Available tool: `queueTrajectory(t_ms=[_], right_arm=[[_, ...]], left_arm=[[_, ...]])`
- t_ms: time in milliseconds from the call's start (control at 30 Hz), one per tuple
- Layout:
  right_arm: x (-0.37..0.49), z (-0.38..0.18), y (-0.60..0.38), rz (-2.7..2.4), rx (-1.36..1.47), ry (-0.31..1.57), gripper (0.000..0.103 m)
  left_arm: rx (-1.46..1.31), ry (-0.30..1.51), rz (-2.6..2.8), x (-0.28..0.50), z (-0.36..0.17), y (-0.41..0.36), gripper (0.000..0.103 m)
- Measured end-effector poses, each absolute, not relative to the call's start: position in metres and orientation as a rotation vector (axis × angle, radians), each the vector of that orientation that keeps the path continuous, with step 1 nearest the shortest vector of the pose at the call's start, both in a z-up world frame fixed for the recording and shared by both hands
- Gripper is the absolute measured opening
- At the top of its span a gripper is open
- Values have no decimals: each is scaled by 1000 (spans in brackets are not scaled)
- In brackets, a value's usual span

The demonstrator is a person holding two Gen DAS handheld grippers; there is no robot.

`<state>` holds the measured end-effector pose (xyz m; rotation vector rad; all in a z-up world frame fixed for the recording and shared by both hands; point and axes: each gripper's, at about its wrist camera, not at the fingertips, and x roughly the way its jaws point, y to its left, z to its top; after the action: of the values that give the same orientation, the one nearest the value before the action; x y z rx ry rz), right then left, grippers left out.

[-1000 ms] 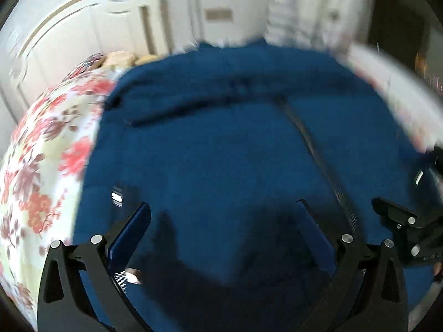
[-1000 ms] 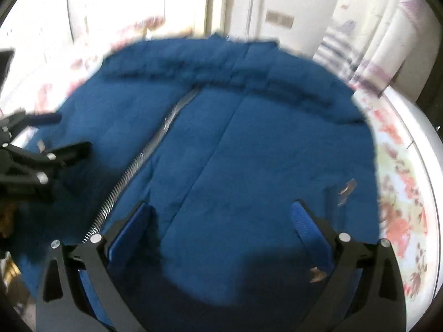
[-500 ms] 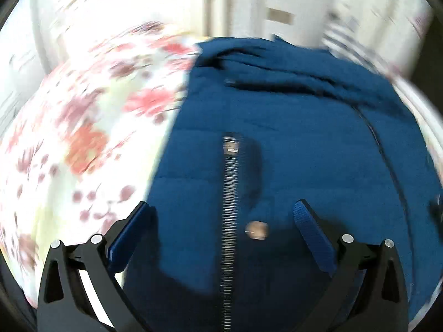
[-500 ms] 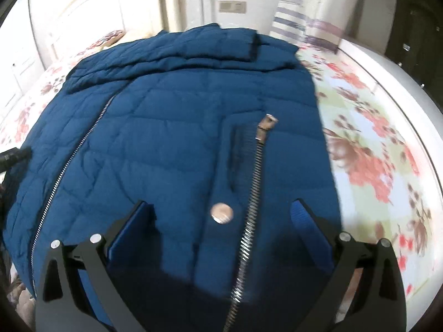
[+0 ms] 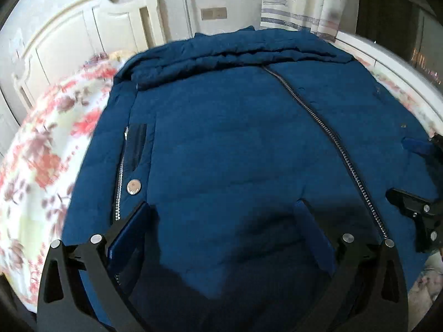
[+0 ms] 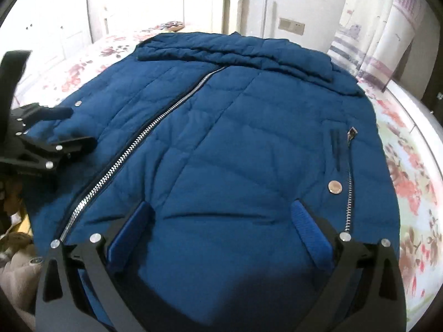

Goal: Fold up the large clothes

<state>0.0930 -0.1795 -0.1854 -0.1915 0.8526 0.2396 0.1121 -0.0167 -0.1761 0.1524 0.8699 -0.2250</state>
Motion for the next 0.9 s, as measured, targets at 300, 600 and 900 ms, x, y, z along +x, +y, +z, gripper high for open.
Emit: queueTrajectory(t_ms=[300, 600, 900], right_arm=[[57, -176, -242, 115, -132, 858, 100], [11, -161, -223, 150, -171, 758, 100], [24, -183, -212, 222, -209, 819, 100]], left_arm=[[114, 850, -16, 83, -174, 59, 99], [92, 724, -145, 32, -149, 45, 98], [171, 803, -184, 40, -180, 13, 99]])
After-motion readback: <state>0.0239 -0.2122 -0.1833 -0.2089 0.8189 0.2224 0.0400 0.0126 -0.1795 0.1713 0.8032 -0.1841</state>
